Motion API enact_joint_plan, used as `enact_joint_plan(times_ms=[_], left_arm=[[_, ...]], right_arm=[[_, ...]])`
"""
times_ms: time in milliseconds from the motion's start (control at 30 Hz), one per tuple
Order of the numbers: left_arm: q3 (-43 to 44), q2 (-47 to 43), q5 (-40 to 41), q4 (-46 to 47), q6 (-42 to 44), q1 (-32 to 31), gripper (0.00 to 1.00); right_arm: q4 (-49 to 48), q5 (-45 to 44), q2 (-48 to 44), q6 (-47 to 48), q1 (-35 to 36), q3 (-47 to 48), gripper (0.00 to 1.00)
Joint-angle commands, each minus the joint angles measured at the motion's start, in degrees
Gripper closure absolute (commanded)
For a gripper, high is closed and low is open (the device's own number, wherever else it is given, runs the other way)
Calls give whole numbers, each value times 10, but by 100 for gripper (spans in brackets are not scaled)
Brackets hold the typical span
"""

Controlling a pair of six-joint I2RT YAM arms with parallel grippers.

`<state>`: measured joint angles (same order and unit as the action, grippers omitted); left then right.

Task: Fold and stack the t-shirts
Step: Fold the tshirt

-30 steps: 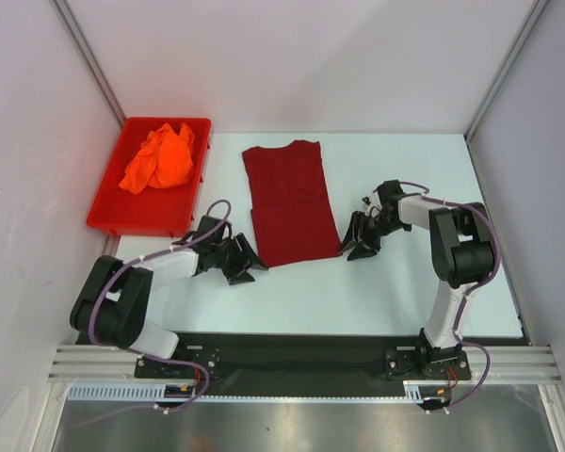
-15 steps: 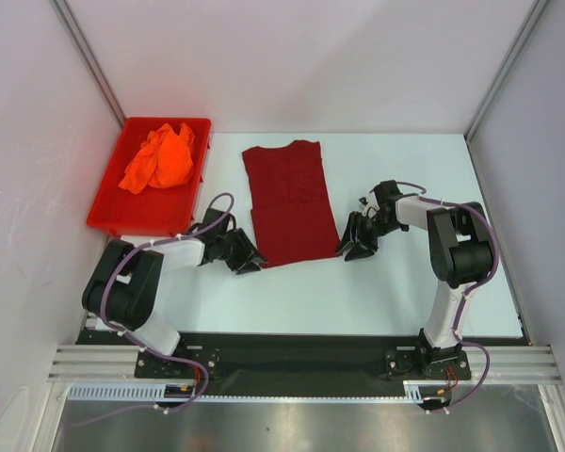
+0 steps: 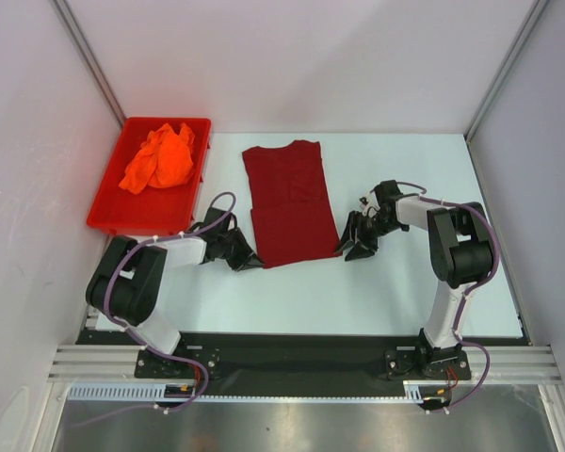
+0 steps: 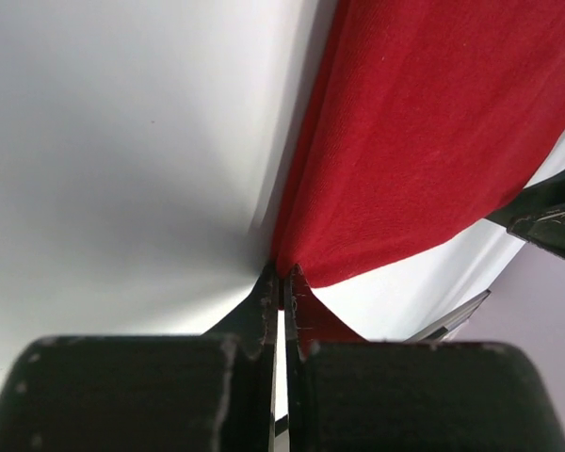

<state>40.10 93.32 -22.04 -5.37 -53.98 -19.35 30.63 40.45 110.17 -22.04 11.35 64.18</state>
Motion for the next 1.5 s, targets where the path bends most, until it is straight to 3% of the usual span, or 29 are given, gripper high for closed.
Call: enact_joint_plan(times_ms=[0, 367, 1267, 1400, 1467], left_arm=[[2, 16, 51, -24, 22, 4, 100], [1, 20, 50, -25, 31, 4, 100], [5, 15, 48, -35, 47, 4, 100], [4, 14, 47, -35, 48, 4, 100], [2, 13, 47, -36, 50, 4, 100]], right_arm=[[-18, -27, 17, 4, -3, -13, 47], [-56, -17, 52, -14, -4, -6, 50], [-46, -57, 65, -19, -15, 16, 52], [-51, -63, 70, -20, -16, 17, 59], [-44, -61, 72, -15, -14, 23, 69]])
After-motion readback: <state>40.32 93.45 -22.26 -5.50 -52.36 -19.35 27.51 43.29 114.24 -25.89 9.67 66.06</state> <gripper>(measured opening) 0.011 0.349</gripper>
